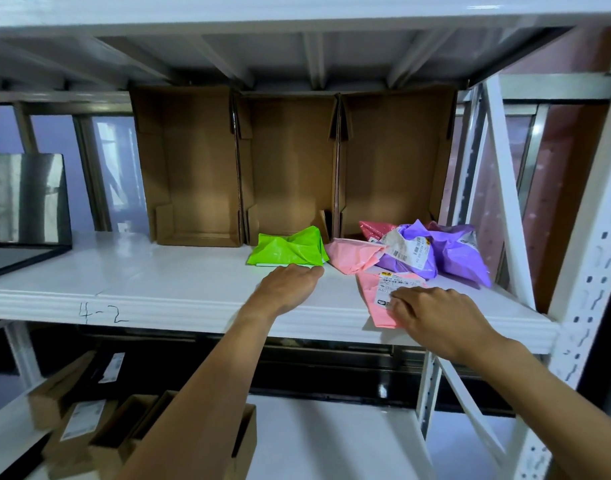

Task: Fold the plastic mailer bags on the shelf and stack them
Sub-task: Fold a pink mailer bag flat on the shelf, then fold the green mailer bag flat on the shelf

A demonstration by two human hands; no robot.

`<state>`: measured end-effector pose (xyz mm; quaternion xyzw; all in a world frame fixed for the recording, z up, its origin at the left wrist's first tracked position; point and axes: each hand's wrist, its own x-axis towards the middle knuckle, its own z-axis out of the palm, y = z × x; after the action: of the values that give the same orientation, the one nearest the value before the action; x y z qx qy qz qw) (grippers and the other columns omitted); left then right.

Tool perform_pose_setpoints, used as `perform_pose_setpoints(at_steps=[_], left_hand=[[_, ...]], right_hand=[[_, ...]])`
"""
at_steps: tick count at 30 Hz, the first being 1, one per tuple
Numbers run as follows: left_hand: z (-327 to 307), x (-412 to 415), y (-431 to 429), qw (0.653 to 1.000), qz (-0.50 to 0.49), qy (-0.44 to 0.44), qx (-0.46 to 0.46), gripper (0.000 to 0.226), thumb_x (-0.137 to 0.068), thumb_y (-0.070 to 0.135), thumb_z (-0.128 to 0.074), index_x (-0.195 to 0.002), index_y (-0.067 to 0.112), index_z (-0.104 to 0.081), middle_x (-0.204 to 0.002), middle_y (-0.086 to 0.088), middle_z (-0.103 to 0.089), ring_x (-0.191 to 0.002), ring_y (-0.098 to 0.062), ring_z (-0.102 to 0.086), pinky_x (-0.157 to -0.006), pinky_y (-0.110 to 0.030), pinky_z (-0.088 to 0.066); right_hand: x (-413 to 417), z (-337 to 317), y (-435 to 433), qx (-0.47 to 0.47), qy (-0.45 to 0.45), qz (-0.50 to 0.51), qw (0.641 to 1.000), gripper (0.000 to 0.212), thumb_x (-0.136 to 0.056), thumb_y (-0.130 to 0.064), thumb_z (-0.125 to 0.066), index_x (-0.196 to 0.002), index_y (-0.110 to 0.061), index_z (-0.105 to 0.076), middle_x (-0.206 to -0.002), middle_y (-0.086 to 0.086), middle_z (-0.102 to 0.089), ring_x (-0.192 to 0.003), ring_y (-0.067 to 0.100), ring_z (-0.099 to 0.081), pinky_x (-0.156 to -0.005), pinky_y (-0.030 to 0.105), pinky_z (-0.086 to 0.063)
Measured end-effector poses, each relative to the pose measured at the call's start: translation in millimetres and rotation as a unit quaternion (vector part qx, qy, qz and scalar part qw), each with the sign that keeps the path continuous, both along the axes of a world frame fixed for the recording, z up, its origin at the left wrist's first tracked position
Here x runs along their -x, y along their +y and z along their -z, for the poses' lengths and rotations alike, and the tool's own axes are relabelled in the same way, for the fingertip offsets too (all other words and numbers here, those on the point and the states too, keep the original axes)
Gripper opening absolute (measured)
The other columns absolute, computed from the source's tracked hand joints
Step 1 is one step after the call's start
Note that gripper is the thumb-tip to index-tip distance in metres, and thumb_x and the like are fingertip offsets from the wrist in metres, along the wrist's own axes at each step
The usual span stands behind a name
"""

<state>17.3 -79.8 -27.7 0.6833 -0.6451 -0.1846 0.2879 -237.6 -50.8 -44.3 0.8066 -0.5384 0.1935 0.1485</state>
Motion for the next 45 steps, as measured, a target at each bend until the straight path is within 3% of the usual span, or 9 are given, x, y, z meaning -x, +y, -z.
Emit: perform_pose_setpoints(at_steps=[7, 11, 15, 19, 26, 32, 36, 41, 45], left_hand=[[5, 1, 0, 0.995, 0.009, -0.089, 0.047, 0.027, -0.106, 0.039, -0.031, -0.091, 0.023, -0.047, -0.123, -0.013, -0.061, -0.117, -0.037, -0.051, -0.102, -0.044, -0.042], [4, 2, 2, 0.993, 0.011, -0.109, 0.052, 0.031, -0.105, 0.042, -0.031, -0.086, 0.023, -0.048, -0.122, -0.012, -0.062, -0.115, -0.036, -0.052, -0.102, -0.044, -0.042], [2, 4, 5, 0.993, 0.016, -0.114, 0.036, 0.040, -0.106, 0.043, -0.031, -0.106, 0.014, -0.059, -0.124, -0.014, -0.061, -0.119, -0.036, -0.052, -0.103, -0.042, -0.042], [5, 4, 4, 0.985, 0.025, -0.164, 0.052, 0.027, -0.106, 0.035, -0.031, -0.086, 0.021, -0.041, -0.114, -0.014, -0.061, -0.114, -0.037, -0.052, -0.095, -0.042, -0.043], [4, 3, 3, 0.988, 0.016, -0.145, 0.055, 0.041, -0.101, 0.049, -0.032, -0.071, 0.023, -0.044, -0.114, -0.013, -0.063, -0.110, -0.035, -0.053, -0.087, -0.039, -0.041], [8, 2, -1, 0.992, -0.002, -0.108, 0.069, 0.026, -0.107, 0.023, -0.030, -0.113, 0.012, -0.052, -0.127, -0.015, -0.057, -0.120, -0.036, -0.051, -0.095, -0.040, -0.043], [10, -3, -10, 0.993, -0.003, -0.093, 0.075, 0.041, -0.108, 0.016, -0.029, -0.146, 0.008, -0.045, -0.150, -0.013, -0.047, -0.136, -0.031, -0.043, -0.110, -0.039, -0.034], [10, -14, -19, 0.992, -0.015, -0.066, 0.103, 0.040, -0.104, 0.004, -0.032, -0.140, 0.002, -0.049, -0.147, -0.021, -0.048, -0.135, -0.035, -0.044, -0.107, -0.042, -0.037], [7, -17, -22, 0.994, -0.030, -0.007, 0.108, 0.030, -0.103, 0.006, -0.037, -0.124, -0.003, -0.057, -0.136, -0.025, -0.055, -0.128, -0.038, -0.049, -0.099, -0.042, -0.041]], right_hand=[[33, 0, -1, -0.008, 0.012, 0.033, 0.999, 0.032, -0.100, -0.051, -0.033, -0.107, -0.036, -0.060, -0.114, -0.009, -0.068, -0.100, 0.026, -0.063, -0.070, 0.035, -0.039], [52, -2, 0, -0.011, 0.021, 0.044, 0.999, 0.033, -0.100, -0.051, -0.033, -0.109, -0.035, -0.061, -0.114, -0.006, -0.068, -0.100, 0.027, -0.063, -0.076, 0.038, -0.046], [65, -2, -1, -0.014, 0.022, 0.063, 0.998, 0.031, -0.099, -0.050, -0.033, -0.101, -0.035, -0.061, -0.111, -0.004, -0.068, -0.099, 0.027, -0.062, -0.072, 0.036, -0.042], [73, -5, -2, -0.015, 0.049, 0.076, 0.996, 0.034, -0.102, -0.047, -0.032, -0.108, -0.034, -0.062, -0.113, -0.003, -0.067, -0.099, 0.025, -0.062, -0.070, 0.033, -0.037], [68, -17, -17, -0.064, 0.100, 0.086, 0.989, 0.039, -0.101, -0.051, -0.030, -0.103, -0.031, -0.063, -0.115, -0.002, -0.067, -0.097, 0.025, -0.061, -0.076, 0.034, -0.044], [35, -28, -28, -0.034, 0.138, 0.071, 0.987, 0.031, -0.098, -0.047, -0.035, -0.096, -0.027, -0.059, -0.112, 0.000, -0.067, -0.100, 0.026, -0.060, -0.077, 0.032, -0.041], [0, -31, -44, -0.046, 0.101, 0.020, 0.994, 0.032, -0.096, -0.052, -0.040, -0.108, -0.033, -0.063, -0.119, 0.000, -0.068, -0.108, 0.027, -0.061, -0.086, 0.036, -0.049], [-49, -30, -55, -0.027, 0.046, -0.068, 0.996, 0.047, -0.091, -0.063, -0.037, -0.105, -0.030, -0.067, -0.116, 0.000, -0.070, -0.108, 0.030, -0.060, -0.084, 0.037, -0.048], [-79, -27, -77, -0.028, 0.040, -0.076, 0.996, 0.042, -0.096, -0.050, -0.035, -0.115, -0.028, -0.066, -0.123, 0.008, -0.068, -0.112, 0.036, -0.060, -0.089, 0.041, -0.050]])
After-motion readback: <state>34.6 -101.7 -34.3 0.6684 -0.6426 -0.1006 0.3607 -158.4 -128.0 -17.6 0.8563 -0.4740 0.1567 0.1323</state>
